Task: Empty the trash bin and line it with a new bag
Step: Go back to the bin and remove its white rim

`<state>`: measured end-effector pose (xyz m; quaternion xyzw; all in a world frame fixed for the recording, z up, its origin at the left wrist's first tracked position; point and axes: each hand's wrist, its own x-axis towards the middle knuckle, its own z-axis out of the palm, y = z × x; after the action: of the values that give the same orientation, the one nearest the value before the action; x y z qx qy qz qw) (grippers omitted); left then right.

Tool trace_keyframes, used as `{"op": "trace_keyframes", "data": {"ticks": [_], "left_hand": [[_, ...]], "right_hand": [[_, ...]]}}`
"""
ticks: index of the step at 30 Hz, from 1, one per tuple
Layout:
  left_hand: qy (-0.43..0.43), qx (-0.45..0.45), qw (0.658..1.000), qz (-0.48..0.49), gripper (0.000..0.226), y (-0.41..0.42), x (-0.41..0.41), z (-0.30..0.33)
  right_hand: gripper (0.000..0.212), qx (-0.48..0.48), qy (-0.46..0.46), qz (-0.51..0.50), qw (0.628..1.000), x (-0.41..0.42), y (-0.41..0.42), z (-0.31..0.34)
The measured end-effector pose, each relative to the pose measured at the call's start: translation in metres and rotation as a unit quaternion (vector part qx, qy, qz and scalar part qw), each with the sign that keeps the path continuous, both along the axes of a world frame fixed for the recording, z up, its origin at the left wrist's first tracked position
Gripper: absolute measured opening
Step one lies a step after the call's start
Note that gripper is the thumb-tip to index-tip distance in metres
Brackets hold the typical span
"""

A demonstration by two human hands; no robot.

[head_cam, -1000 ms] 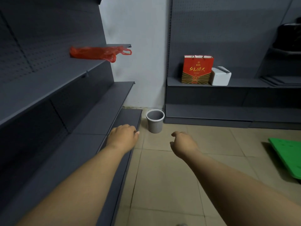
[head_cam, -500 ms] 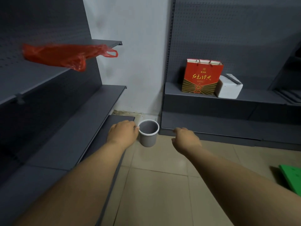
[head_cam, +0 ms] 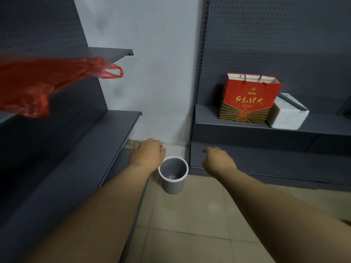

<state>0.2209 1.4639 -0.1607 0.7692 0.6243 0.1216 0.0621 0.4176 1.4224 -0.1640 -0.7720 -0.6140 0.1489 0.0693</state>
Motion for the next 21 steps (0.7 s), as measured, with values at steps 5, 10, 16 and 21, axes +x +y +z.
{"op": "trace_keyframes", "data": {"ticks": [5,10,16,21], "left_hand": [[0.019,-0.005,1.000,-0.023,0.036,0.098,0.012,-0.006],[0.049,-0.020,0.998,-0.028,0.035,0.167,0.027,-0.030],[0.054,-0.079,0.995,0.005,0.035,0.232,0.045,-0.070],[0.028,-0.112,0.990,0.081,0.034,0.284,0.059,-0.103]], "right_hand": [[0.038,-0.002,0.011,-0.012,1.000,0.007,0.092,-0.002],[0.037,-0.029,0.014,-0.014,0.999,0.019,0.160,-0.021],[0.036,-0.069,0.008,0.012,0.998,0.041,0.235,-0.059],[0.044,-0.095,0.006,0.074,0.993,0.057,0.306,-0.088]]}}
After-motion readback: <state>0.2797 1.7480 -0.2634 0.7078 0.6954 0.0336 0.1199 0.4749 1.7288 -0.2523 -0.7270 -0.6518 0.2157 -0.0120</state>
